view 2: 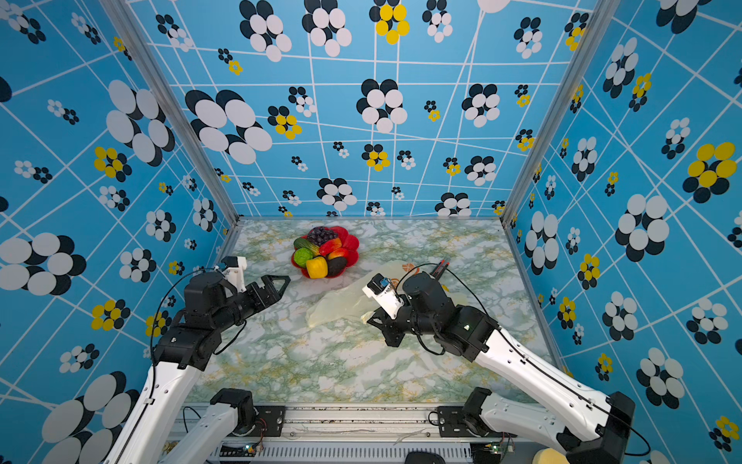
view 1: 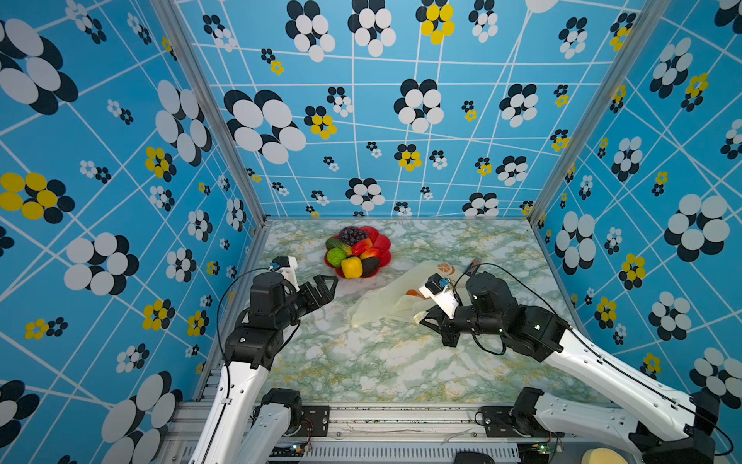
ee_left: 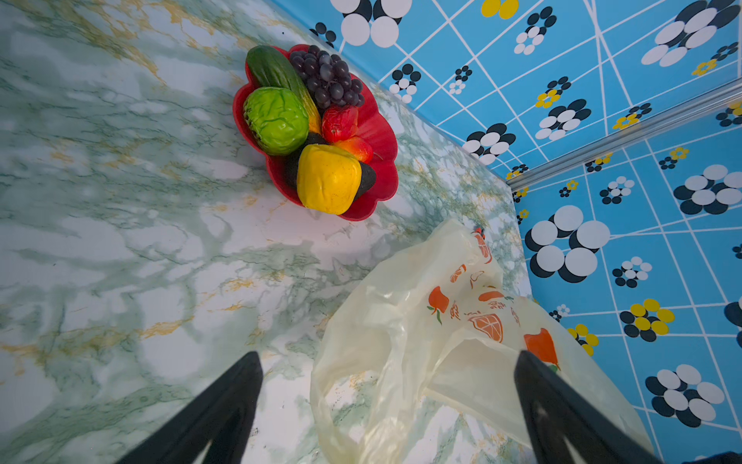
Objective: Place the fruits into the plastic bag
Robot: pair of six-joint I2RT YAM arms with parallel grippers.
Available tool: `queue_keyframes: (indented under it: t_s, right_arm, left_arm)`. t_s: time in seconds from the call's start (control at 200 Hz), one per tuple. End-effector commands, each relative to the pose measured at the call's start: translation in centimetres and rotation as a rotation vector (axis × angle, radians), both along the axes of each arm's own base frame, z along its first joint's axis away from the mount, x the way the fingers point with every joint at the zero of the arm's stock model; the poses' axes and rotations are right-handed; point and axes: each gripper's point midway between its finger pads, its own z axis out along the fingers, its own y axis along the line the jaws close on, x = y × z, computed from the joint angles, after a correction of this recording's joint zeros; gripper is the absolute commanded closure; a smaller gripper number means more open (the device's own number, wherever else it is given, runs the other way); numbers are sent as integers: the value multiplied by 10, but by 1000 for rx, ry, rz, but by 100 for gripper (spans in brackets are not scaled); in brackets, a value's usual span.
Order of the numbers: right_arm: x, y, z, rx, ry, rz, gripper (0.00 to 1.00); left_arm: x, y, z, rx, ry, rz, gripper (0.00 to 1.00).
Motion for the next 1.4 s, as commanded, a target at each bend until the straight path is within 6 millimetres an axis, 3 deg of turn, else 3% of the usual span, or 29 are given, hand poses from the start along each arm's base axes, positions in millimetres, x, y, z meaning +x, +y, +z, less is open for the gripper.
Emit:
queue_keyframes:
  t_s: [0.0, 0.17, 0.325, 0.455, 0.645, 0.88, 1.035, 1.4]
  right_arm:
    - [1, -2, -4, 11, 17, -28, 100]
    - [5, -1, -8, 10, 12, -41, 100]
    - [7, -1, -8, 3, 4, -50, 100]
    - [16, -7, -5, -1, -19, -102, 100]
    - [21, -10, -2, 7, -25, -135, 100]
    - [24, -12, 2, 3, -29, -147, 100]
    - [25, -13, 2, 8, -30, -153, 100]
    - [24, -17, -1, 5, -27, -164, 100]
  left_arm:
    - [0, -12, 4, 40, -16, -62, 0]
    - [-12, -56, 4, 140, -22, -274, 4]
    - [-37, -93, -13, 345, 30, -496, 4]
    - [-66, -102, -30, 536, 76, -638, 3]
    - [-101, -114, -42, 674, 65, -770, 3]
    - [-106, -106, -62, 710, 108, -724, 4]
    - [-97, -91, -85, 831, 177, -643, 4]
    - [-79, -106, -115, 890, 189, -630, 12]
